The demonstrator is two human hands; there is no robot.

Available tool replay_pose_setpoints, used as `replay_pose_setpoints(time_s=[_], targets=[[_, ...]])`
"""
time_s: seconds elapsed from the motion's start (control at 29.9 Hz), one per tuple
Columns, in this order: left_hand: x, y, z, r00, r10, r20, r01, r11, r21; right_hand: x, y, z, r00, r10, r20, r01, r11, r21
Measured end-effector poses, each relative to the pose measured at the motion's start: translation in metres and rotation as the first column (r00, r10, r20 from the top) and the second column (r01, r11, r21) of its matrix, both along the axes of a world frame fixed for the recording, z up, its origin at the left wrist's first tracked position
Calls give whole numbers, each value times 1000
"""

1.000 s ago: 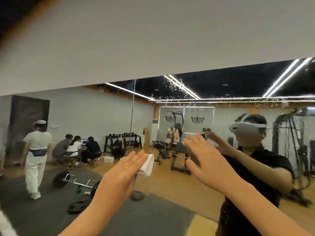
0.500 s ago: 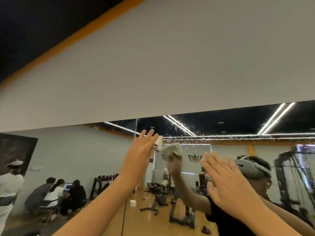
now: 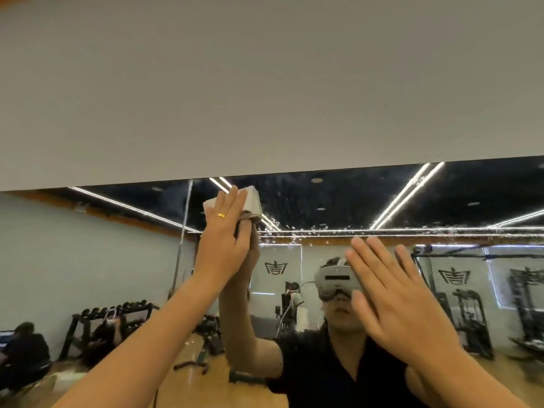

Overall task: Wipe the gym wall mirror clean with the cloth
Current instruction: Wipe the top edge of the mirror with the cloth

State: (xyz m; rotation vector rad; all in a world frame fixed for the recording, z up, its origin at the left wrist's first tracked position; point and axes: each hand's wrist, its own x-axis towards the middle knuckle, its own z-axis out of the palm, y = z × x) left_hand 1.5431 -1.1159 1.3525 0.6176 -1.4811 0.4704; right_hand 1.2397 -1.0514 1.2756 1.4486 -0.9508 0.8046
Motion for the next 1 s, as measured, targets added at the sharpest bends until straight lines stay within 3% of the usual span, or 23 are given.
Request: replay_pose_setpoints(time_s=[0.2, 0.5, 0.7, 0.8, 0.94, 1.0], targets=[[2, -5, 2, 999, -43, -18, 41, 994, -106, -4, -8, -1, 1000, 20, -2, -20, 999, -49], [12, -32, 45, 981, -172, -86, 165, 983, -76, -4, -4, -2, 999, 27, 18, -26, 999, -26], [16, -13, 29, 993, -61, -101, 60, 998, -22, -3, -2, -2, 1000, -1, 18, 1, 1000, -16], [23, 2, 4, 997, -61, -48, 62, 998, 6, -3, -1, -2, 1000, 17, 19, -17, 1000, -14], [36, 10, 27, 999, 6, 51, -5, 1000, -21, -3, -2, -3, 999, 35, 25, -35, 999, -6], [28, 21, 37, 993, -121, -10, 120, 992, -31, -3, -2, -2, 999, 43, 23, -43, 999, -4]])
